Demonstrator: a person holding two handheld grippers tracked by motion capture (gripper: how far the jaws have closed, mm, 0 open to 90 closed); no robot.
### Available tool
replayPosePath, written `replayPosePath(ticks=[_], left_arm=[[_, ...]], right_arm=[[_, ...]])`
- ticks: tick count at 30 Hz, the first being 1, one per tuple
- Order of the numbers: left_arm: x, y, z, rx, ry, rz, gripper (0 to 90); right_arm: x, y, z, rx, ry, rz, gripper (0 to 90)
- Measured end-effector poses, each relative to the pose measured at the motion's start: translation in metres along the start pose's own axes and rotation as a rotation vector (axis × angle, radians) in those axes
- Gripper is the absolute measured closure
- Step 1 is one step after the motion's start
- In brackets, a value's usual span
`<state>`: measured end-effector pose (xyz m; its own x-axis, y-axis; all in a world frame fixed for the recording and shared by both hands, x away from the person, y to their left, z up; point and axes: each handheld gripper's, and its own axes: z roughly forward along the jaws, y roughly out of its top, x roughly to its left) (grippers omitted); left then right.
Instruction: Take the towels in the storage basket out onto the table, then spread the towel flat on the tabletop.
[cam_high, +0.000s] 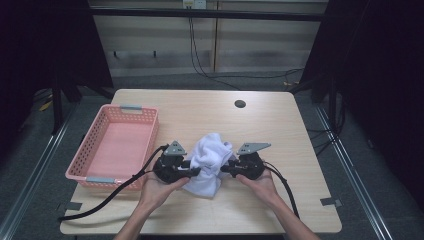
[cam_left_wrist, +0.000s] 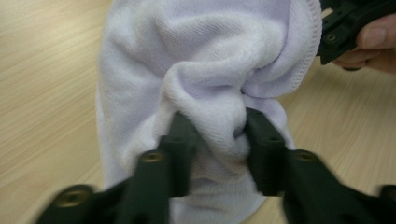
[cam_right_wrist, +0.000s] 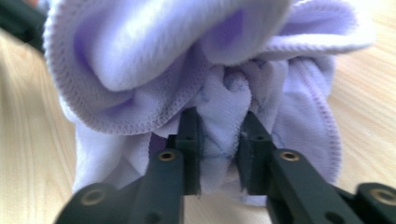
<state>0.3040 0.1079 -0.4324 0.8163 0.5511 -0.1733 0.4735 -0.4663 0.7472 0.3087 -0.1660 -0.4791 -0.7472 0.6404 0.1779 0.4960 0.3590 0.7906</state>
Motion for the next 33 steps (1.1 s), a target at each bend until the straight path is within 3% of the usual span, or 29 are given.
replayPosePath(ticks=[2, 3, 6, 7, 8, 9, 12, 14, 17, 18, 19, 20, 22, 25, 26, 28, 29, 31, 33], left_arm=[[0.0, 0.001, -0.002, -0.019, -0.004, 0.006, 75.8], [0.002, 0.002, -0.011, -0.057, 0.019, 0.002, 76.9], [0.008, 0.004, -0.023, -0.107, 0.024, -0.022, 78.2], [0.013, 0.006, -0.037, -0.154, 0.02, -0.049, 78.8], [0.013, 0.006, -0.037, -0.154, 0.02, -0.049, 79.1], [0.016, 0.008, -0.049, -0.176, 0.053, -0.057, 79.3], [0.016, 0.009, -0.06, -0.19, 0.071, -0.06, 79.5], [0.014, 0.007, -0.073, -0.224, 0.057, -0.085, 79.6], [0.013, 0.003, -0.076, -0.222, 0.038, -0.099, 79.5], [0.01, -0.002, -0.074, -0.203, 0.013, -0.111, 79.1], [0.01, -0.002, -0.074, -0.203, 0.013, -0.111, 77.4], [0.007, -0.007, -0.069, -0.189, -0.023, -0.13, 73.1], [0.002, -0.014, -0.064, -0.176, -0.016, -0.112, 67.7], [-0.001, -0.021, -0.063, -0.177, -0.031, -0.116, 55.2], [-0.004, -0.026, -0.066, -0.161, -0.008, -0.105, 51.8], [-0.005, -0.03, -0.068, -0.157, -0.018, -0.102, 51.2], [-0.01, -0.035, -0.071, -0.14, 0.007, -0.086, 50.8], [-0.013, -0.038, -0.071, -0.135, 0.002, -0.074, 53.3], [-0.026, -0.04, -0.061, -0.128, -0.043, -0.017, 57.0]], right_arm=[[-0.004, 0.002, -0.008, -0.025, -0.017, 0.028, 76.4], [-0.008, 0.003, -0.014, -0.041, -0.009, 0.046, 76.9], [-0.016, 0.005, -0.026, -0.064, -0.043, 0.06, 77.4], [-0.028, 0.004, -0.044, -0.107, -0.075, 0.102, 77.9], [-0.028, 0.004, -0.044, -0.107, -0.075, 0.102, 77.9], [-0.038, 0.005, -0.061, -0.139, -0.135, 0.132, 78.3], [-0.054, 0.007, -0.085, -0.194, -0.203, 0.162, 78.6], [-0.065, 0.009, -0.103, -0.233, -0.263, 0.182, 78.8], [-0.076, 0.011, -0.116, -0.259, -0.305, 0.204, 78.8], [-0.082, 0.012, -0.124, -0.26, -0.356, 0.204, 78.3], [-0.082, 0.012, -0.124, -0.26, -0.356, 0.204, 78.3], [-0.088, 0.009, -0.122, -0.227, -0.341, 0.22, 69.1], [-0.088, 0.002, -0.115, -0.182, -0.345, 0.212, 57.5], [-0.084, -0.005, -0.109, -0.169, -0.327, 0.194, 50.2], [-0.077, -0.012, -0.106, -0.153, -0.332, 0.174, 46.8], [-0.075, -0.013, -0.106, -0.148, -0.317, 0.173, 45.9], [-0.064, -0.015, -0.103, -0.133, -0.296, 0.152, 44.2], [-0.054, -0.014, -0.102, -0.137, -0.264, 0.131, 44.2], [-0.041, -0.011, -0.102, -0.146, -0.237, 0.112, 45.0]])
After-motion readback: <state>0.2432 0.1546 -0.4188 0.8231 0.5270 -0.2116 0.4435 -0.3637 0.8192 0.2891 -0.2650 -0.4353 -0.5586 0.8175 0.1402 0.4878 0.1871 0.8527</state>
